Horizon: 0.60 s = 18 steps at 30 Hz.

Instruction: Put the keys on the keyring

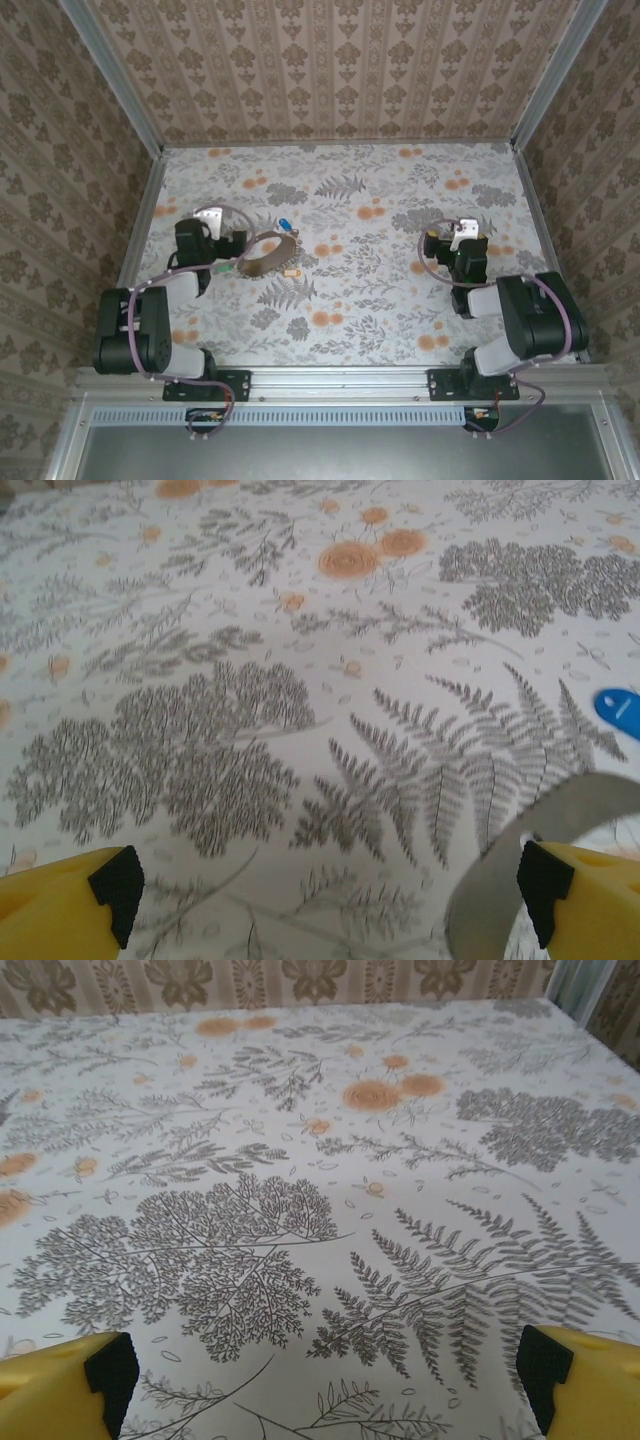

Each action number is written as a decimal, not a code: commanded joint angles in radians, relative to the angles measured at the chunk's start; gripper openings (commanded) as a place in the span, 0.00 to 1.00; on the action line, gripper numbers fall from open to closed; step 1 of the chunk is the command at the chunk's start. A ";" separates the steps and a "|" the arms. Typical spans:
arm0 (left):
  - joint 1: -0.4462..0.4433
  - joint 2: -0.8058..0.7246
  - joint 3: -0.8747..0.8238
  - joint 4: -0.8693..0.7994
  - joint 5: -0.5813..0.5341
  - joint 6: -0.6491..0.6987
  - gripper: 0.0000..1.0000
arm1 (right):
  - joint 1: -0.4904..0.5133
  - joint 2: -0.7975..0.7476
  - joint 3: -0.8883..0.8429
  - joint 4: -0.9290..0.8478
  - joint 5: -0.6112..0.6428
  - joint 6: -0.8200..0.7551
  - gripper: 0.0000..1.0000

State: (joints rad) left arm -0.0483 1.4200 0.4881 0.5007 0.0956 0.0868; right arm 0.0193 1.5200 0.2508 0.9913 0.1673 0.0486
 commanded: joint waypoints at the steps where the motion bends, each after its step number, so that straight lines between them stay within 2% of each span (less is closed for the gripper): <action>1: -0.045 0.039 0.029 0.079 -0.154 0.042 1.00 | 0.010 -0.012 0.083 -0.029 0.004 0.008 1.00; 3: -0.036 0.068 0.014 0.143 -0.177 0.025 1.00 | 0.030 0.026 0.116 -0.026 0.049 -0.008 1.00; 4: -0.011 0.076 0.012 0.148 -0.150 0.000 1.00 | 0.034 0.007 0.133 -0.093 0.064 -0.001 1.00; 6: 0.033 0.084 -0.018 0.200 -0.075 -0.028 1.00 | 0.034 0.019 0.132 -0.073 0.072 0.000 1.00; 8: 0.041 0.137 -0.104 0.438 -0.052 -0.009 1.00 | 0.031 0.014 0.143 -0.106 0.067 0.007 1.00; 9: 0.034 0.110 -0.102 0.377 -0.026 -0.001 1.00 | 0.030 0.011 0.139 -0.101 0.067 0.006 1.00; 12: 0.045 0.116 -0.065 0.310 -0.060 -0.035 1.00 | 0.028 0.009 0.140 -0.105 0.062 0.005 1.00; 18: 0.034 0.114 -0.079 0.340 -0.082 -0.028 1.00 | 0.029 0.009 0.139 -0.102 0.061 0.006 1.00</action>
State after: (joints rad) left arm -0.0120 1.5429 0.4072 0.7979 0.0216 0.0776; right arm 0.0494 1.5337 0.3820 0.9009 0.2062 0.0490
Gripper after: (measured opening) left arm 0.999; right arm 0.997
